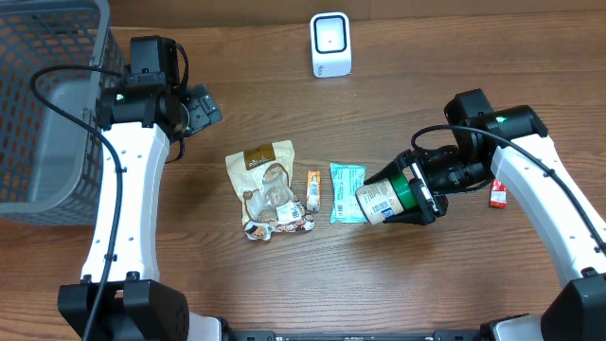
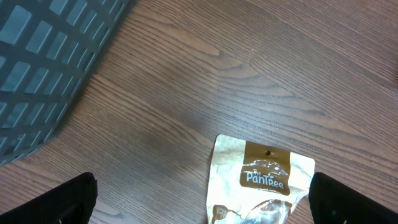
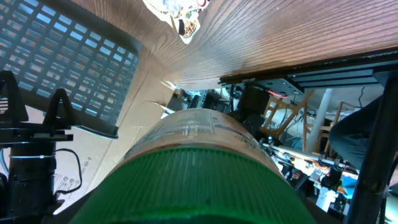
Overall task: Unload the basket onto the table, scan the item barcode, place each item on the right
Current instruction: 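Lift the green jar with the right gripper and tilt it, then carry the green jar up to the white barcode scanner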
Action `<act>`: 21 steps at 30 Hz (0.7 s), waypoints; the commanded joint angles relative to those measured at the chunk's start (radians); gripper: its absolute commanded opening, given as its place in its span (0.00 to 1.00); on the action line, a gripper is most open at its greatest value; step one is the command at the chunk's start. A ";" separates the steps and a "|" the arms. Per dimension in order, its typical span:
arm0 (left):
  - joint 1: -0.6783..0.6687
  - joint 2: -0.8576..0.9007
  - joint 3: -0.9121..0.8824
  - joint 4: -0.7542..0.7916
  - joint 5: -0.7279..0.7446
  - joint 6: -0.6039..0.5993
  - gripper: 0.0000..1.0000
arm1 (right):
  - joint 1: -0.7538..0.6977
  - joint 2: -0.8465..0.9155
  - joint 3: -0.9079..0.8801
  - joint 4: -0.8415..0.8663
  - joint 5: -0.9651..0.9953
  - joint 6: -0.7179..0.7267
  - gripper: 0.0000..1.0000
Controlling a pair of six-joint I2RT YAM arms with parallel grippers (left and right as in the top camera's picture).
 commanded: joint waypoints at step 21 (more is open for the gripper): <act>0.000 -0.016 0.008 0.000 -0.013 0.004 1.00 | 0.005 -0.020 0.027 0.146 0.615 0.004 0.04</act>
